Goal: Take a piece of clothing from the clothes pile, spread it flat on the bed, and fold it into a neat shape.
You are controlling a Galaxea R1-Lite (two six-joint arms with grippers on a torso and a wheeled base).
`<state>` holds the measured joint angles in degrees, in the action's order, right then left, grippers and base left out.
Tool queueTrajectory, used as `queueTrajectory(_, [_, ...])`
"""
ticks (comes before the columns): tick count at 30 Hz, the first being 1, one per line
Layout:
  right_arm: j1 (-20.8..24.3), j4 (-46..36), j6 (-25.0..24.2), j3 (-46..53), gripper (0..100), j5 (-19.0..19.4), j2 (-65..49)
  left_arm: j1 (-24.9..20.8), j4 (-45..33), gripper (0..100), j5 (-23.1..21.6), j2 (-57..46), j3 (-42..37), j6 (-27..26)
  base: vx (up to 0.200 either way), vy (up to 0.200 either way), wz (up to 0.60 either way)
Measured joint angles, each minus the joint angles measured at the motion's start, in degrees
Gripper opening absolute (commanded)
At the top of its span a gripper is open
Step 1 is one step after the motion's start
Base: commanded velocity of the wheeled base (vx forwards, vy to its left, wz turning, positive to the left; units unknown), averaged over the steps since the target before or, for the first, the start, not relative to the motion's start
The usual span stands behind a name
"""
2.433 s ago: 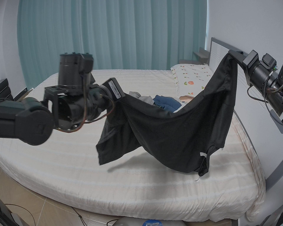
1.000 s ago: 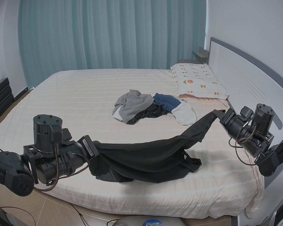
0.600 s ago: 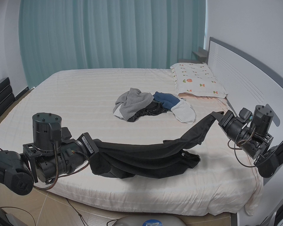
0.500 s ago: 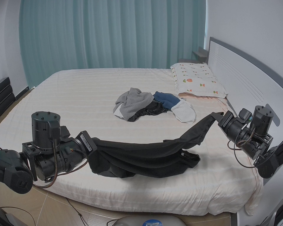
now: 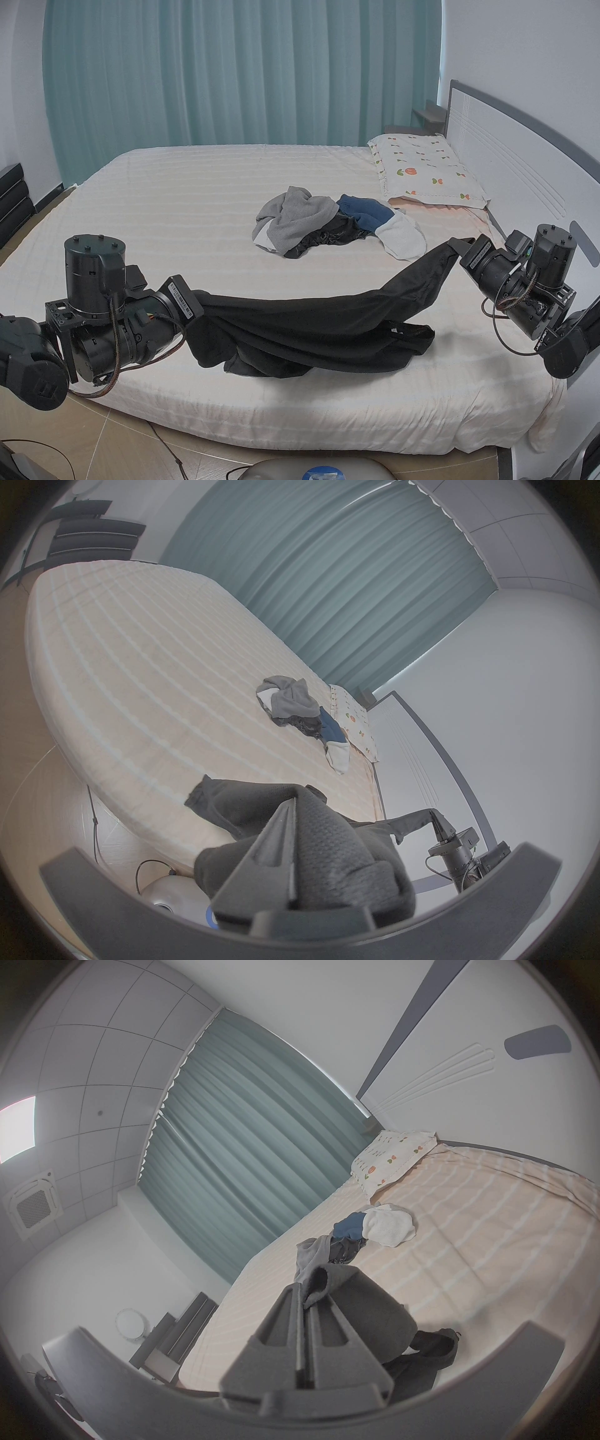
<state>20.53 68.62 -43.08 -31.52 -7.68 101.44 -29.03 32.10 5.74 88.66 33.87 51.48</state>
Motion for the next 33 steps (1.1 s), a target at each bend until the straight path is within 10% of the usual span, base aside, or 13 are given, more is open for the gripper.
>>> queueTrajectory(33, [0.2, 13.5, 0.0, -0.9, 0, -3.6, 1.6, 5.0, 6.6, 0, 0.3, -0.9, 1.4, 1.2, 0.0, 0.2, 0.0])
